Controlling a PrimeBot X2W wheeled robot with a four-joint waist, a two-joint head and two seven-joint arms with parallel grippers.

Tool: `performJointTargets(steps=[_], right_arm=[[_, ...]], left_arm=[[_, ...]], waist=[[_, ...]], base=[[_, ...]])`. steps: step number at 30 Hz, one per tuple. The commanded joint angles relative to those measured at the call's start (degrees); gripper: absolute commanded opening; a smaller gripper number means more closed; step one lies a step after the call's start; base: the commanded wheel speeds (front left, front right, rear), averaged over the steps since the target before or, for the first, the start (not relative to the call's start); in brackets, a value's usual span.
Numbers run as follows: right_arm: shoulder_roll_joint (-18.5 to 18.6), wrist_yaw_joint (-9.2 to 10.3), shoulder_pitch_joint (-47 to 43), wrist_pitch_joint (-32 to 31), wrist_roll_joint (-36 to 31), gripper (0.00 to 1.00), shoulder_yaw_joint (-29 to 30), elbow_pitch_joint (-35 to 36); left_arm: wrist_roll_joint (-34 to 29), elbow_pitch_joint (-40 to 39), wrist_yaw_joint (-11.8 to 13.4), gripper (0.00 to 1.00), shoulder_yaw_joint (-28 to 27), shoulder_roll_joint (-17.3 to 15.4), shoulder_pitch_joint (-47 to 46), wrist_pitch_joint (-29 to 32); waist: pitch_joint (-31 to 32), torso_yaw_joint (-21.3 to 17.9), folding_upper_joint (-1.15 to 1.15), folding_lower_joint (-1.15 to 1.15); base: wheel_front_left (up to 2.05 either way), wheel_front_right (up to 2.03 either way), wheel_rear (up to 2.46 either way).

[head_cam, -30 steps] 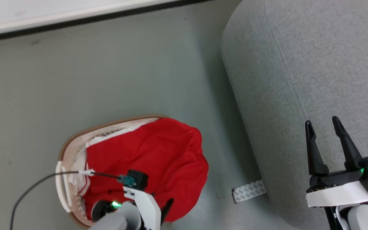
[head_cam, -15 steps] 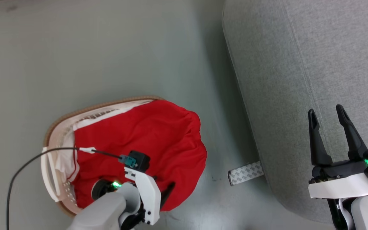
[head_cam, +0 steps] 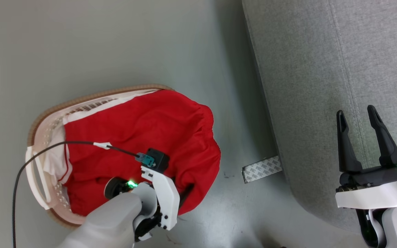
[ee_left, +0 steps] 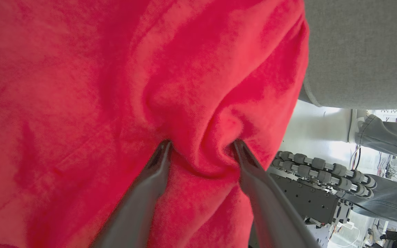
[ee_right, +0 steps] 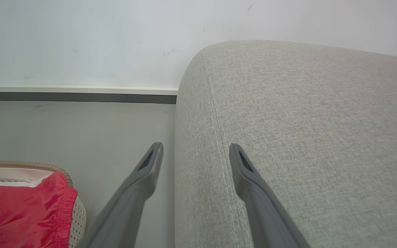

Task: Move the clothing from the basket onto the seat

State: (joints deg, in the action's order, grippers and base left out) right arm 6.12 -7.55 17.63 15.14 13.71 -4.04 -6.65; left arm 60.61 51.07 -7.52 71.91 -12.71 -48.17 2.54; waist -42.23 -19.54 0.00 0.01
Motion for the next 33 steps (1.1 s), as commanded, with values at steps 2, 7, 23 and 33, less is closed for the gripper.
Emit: performJointTargets(steps=[2, 7, 23, 33], right_arm=[[0.11, 0.12, 1.08, 0.02, -0.3, 1.0, 0.37, 0.36], [-0.12, 0.12, 0.84, 0.03, -0.57, 1.0, 1.01, -0.33], [0.8, 0.12, -5.14, 0.02, -1.11, 1.0, -0.22, -3.45], [0.86, 0.12, -11.49, 0.02, -1.3, 1.0, -0.35, -5.76]], left_arm=[[0.52, -0.56, 0.11, 0.0, 0.49, -0.46, -0.94, -0.6], [0.58, -2.14, 0.1, 0.0, 1.25, -0.5, -0.35, -2.63], [6.38, -9.87, 0.1, 0.0, 1.54, -2.39, 7.63, -14.04], [6.7, -16.72, 0.1, 0.0, 1.25, -6.22, 6.96, -17.14]], waist=[[-0.47, 0.44, 0.0, -0.01], [0.89, 1.6, 0.0, -0.01], [22.1, 9.27, 0.0, -0.01], [34.59, 13.76, 0.0, -0.01]], base=[[0.02, 0.02, 0.02], [0.0, 0.0, 0.0], [0.0, 0.0, 0.0], [0.0, 0.0, 0.0]])
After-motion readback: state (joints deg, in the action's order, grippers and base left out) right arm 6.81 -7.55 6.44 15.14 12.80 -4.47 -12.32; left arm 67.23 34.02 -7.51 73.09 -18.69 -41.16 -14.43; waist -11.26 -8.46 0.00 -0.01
